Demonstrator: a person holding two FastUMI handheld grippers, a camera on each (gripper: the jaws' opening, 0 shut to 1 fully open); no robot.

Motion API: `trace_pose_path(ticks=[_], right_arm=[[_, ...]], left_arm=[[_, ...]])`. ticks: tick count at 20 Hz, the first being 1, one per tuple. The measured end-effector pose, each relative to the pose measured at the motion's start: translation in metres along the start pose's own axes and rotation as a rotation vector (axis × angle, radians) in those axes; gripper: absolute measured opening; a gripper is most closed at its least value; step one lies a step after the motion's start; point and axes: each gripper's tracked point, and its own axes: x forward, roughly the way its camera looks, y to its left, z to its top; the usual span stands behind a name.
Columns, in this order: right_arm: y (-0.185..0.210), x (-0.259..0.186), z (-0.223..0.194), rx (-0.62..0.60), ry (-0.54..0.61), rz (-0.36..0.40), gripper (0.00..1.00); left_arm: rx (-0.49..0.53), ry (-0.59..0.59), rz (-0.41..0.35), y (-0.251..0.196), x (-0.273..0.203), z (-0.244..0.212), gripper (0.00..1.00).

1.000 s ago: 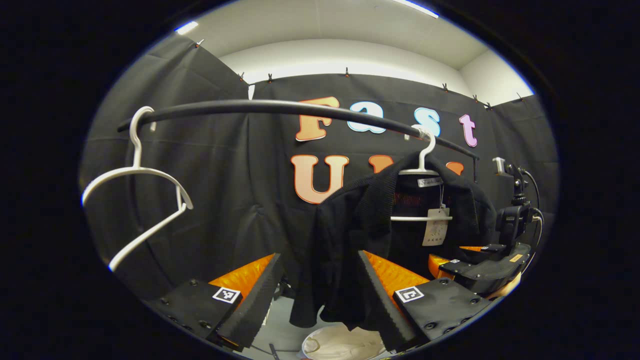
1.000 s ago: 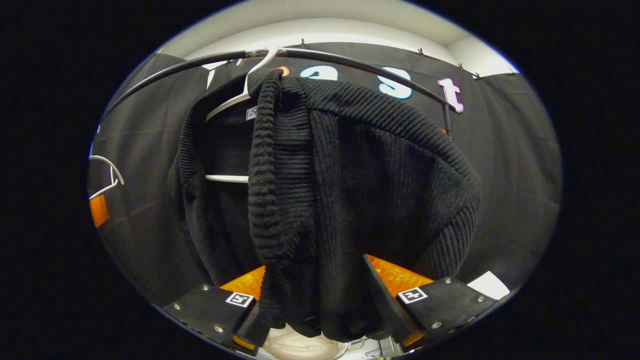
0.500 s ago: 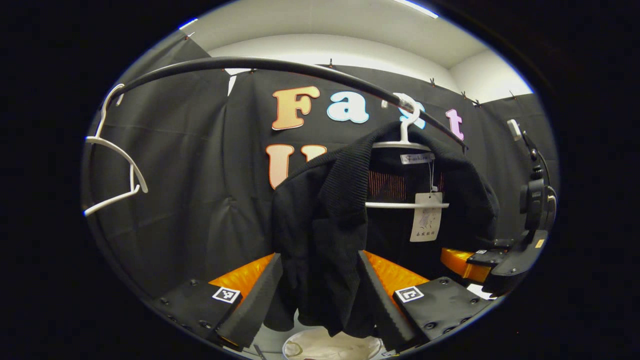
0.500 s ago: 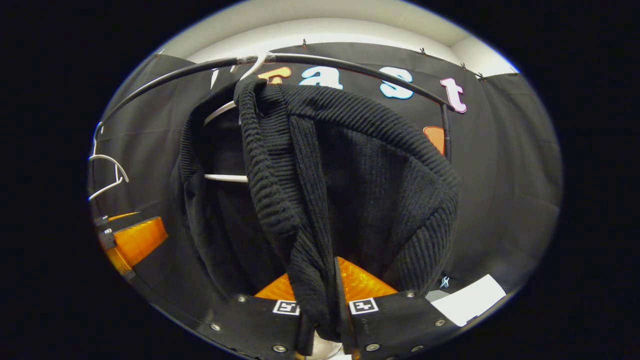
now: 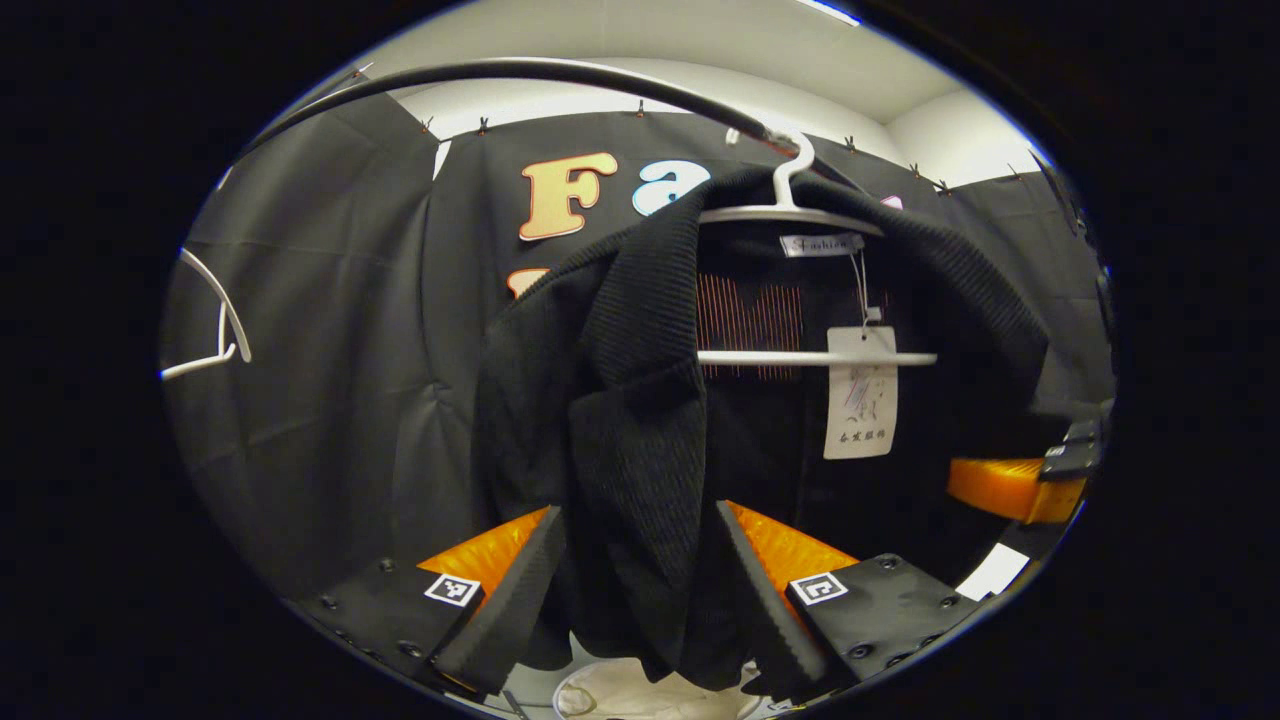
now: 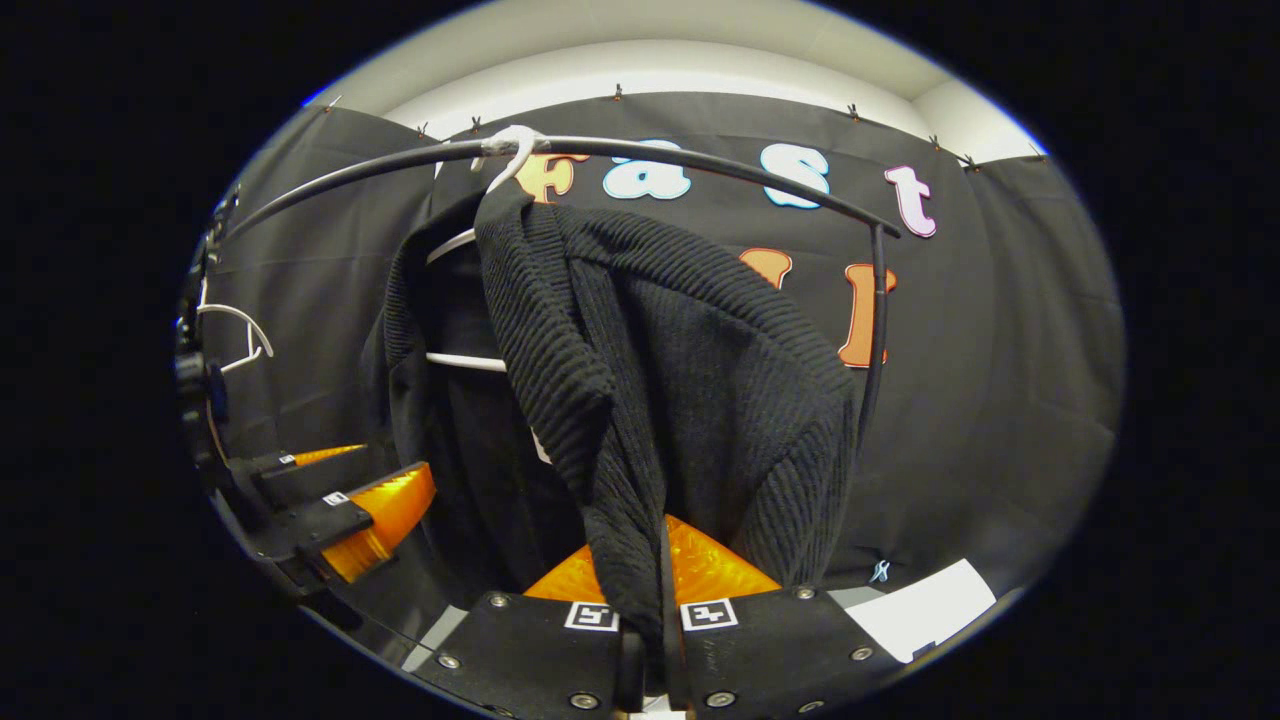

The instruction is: Grasp the clothes on the hanger with both hands and then place them into the laundry hamper below.

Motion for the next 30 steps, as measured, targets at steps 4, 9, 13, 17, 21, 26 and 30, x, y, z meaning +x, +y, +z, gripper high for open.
trace_pose_path(ticks=[4, 9, 13, 17, 21, 26, 30], right_arm=[[-0.013, -0.015, 0.009, -0.006, -0.01, -0.011, 0.07], [-0.028, -0.034, 0.025, -0.017, -0.031, -0.029, 0.06], [-0.04, -0.045, 0.042, -0.013, -0.056, -0.047, 0.06], [-0.055, -0.055, 0.064, -0.016, -0.096, -0.074, 0.06], [-0.063, -0.067, 0.089, -0.022, -0.15, -0.109, 0.06], [-0.081, -0.072, 0.132, -0.033, -0.22, -0.139, 0.04], [-0.095, -0.065, 0.155, -0.047, -0.25, -0.134, 0.04]], left_arm=[[-0.033, 0.018, 0.023, 0.006, 0.016, -0.014, 0.93], [-0.075, 0.03, 0.045, 0.018, 0.024, -0.023, 0.96], [-0.087, 0.051, 0.054, 0.029, 0.024, -0.024, 0.82], [-0.036, 0.05, 0.089, 0.051, 0.019, -0.015, 0.56], [-0.023, 0.037, 0.021, 0.049, 0.009, 0.0, 0.32], [0.0, 0.036, 0.031, 0.07, -0.001, 0.015, 0.07], [-0.025, 0.019, 0.06, 0.089, -0.012, 0.032, 0.07]])
